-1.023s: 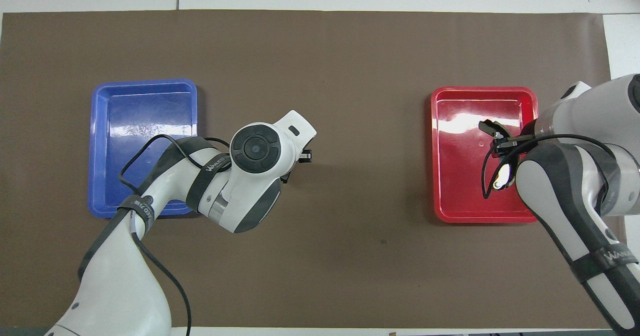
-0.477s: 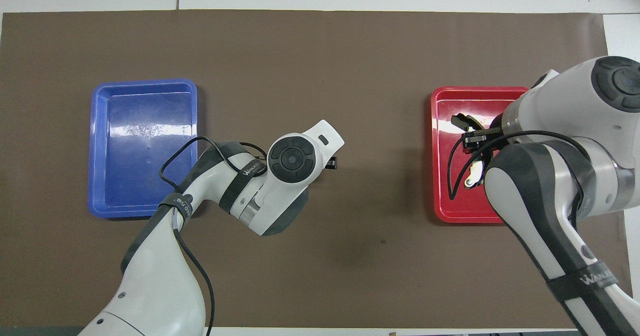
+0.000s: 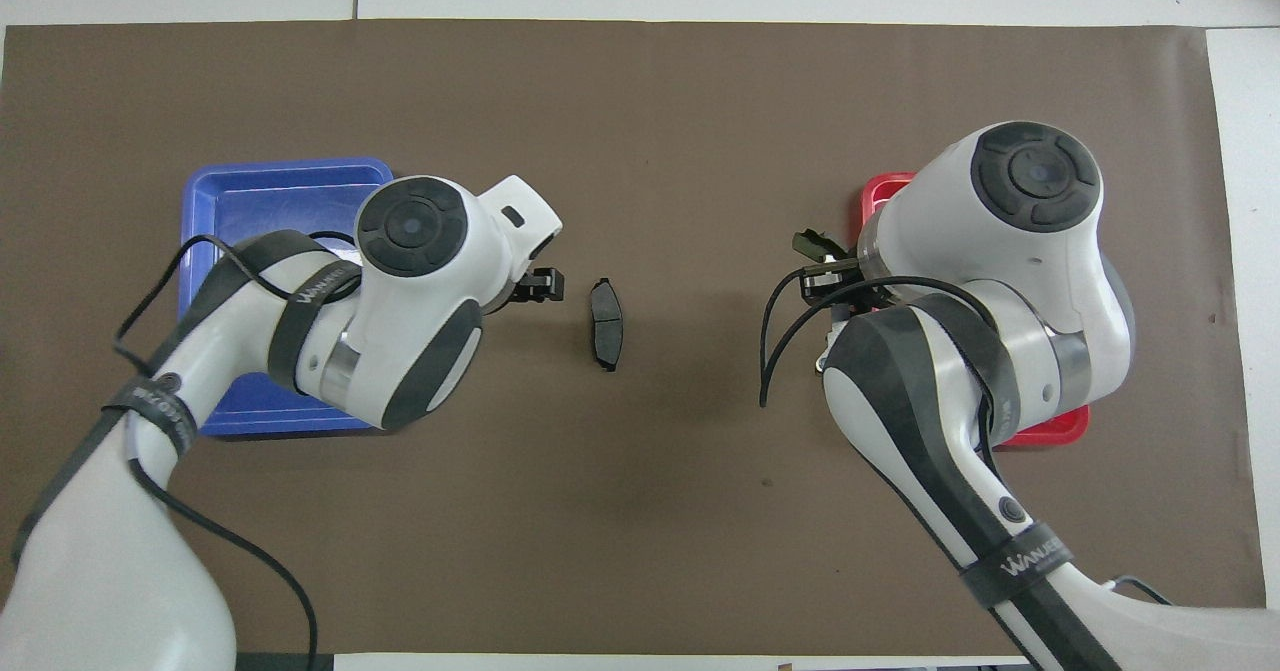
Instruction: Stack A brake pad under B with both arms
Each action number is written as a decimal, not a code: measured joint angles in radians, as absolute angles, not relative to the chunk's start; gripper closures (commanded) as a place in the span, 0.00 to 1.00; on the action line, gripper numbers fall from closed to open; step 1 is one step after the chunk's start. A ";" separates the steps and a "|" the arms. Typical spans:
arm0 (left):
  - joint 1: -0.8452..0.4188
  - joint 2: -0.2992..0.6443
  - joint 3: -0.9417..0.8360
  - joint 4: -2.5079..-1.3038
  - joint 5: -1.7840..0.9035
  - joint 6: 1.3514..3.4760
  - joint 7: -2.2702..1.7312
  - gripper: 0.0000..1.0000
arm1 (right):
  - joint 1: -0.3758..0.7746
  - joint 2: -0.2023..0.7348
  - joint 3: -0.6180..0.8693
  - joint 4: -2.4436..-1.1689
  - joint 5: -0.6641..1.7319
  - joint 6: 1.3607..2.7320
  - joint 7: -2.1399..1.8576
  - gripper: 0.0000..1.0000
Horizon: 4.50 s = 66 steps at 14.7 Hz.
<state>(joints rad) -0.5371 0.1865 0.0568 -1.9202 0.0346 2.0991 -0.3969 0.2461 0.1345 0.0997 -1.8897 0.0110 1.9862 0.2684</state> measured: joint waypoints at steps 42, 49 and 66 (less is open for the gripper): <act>-0.042 -0.006 0.064 -1.622 0.035 1.546 0.156 0.01 | 0.563 0.509 0.099 -1.732 -0.025 2.325 0.584 0.00; -0.042 -0.006 0.064 -1.624 0.035 1.546 0.156 0.01 | 0.491 0.382 0.068 -1.703 -0.027 2.192 0.630 0.00; -0.043 -0.006 0.053 -1.625 0.035 1.552 0.156 0.01 | 0.033 -0.054 -0.033 -1.693 -0.057 1.617 0.162 0.00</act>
<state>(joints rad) -0.0433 -0.0057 0.0528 -1.6254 0.0346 1.5524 0.1556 0.0326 -0.0536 -0.0333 -1.6935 -0.0571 1.6170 0.1620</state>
